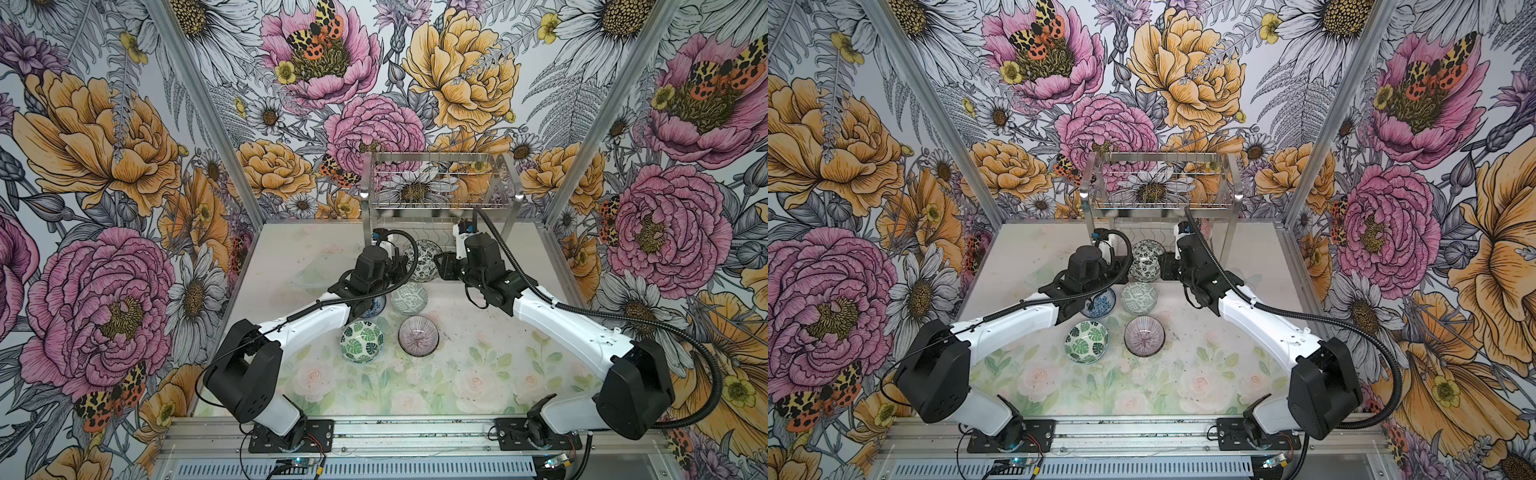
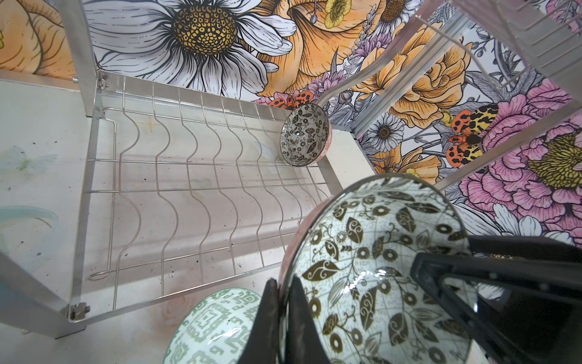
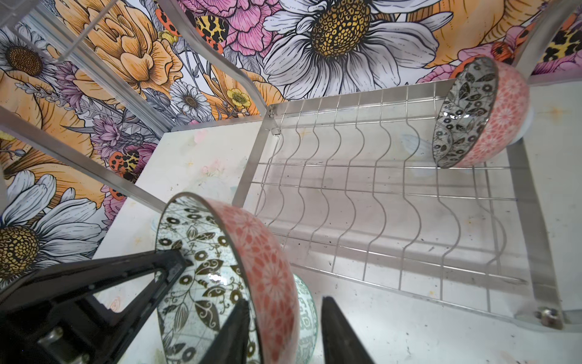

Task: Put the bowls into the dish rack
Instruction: 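Carry the bowl toward the right gripper while the right gripper grasps its rim, then lift the bowl toward the rack with the right gripper while left gripper releases and withdraws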

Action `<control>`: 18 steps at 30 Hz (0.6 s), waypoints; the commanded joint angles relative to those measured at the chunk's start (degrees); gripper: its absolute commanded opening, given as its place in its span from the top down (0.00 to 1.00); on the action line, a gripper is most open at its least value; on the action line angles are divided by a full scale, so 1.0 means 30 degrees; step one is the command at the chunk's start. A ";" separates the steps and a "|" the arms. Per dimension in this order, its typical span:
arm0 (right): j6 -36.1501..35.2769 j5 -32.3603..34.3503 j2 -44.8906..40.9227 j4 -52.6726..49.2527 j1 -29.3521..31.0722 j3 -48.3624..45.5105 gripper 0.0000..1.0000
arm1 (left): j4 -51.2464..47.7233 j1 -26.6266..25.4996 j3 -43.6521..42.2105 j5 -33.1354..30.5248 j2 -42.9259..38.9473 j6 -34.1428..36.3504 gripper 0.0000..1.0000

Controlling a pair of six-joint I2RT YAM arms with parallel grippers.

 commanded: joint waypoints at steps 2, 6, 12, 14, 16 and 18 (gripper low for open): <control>0.0278 -0.0027 0.0355 0.0556 0.0216 0.0747 0.76 | 0.1612 -0.0091 0.0839 -0.0384 0.0170 -0.0089 1.00; 0.0250 0.0042 0.0506 0.0558 0.0287 0.0813 0.93 | 0.1581 -0.0142 0.0857 -0.0415 0.0173 -0.0001 1.00; -0.0054 0.0532 0.0334 0.0537 0.0314 0.0718 1.00 | 0.0999 -0.0185 0.0838 -0.0614 0.0115 0.0333 1.00; -0.0269 0.0988 0.0145 0.0528 0.0313 0.0606 1.00 | 0.0384 -0.0144 0.0839 -0.0832 -0.0012 0.0587 1.00; -0.0609 0.1589 -0.0028 0.0462 0.0323 0.0491 1.00 | -0.0376 -0.0165 0.0801 -0.1236 -0.0363 0.1099 0.86; -0.1049 0.2371 -0.0221 0.0260 0.0297 0.0428 1.00 | -0.1258 -0.0173 0.0662 -0.1848 -0.0970 0.1830 0.54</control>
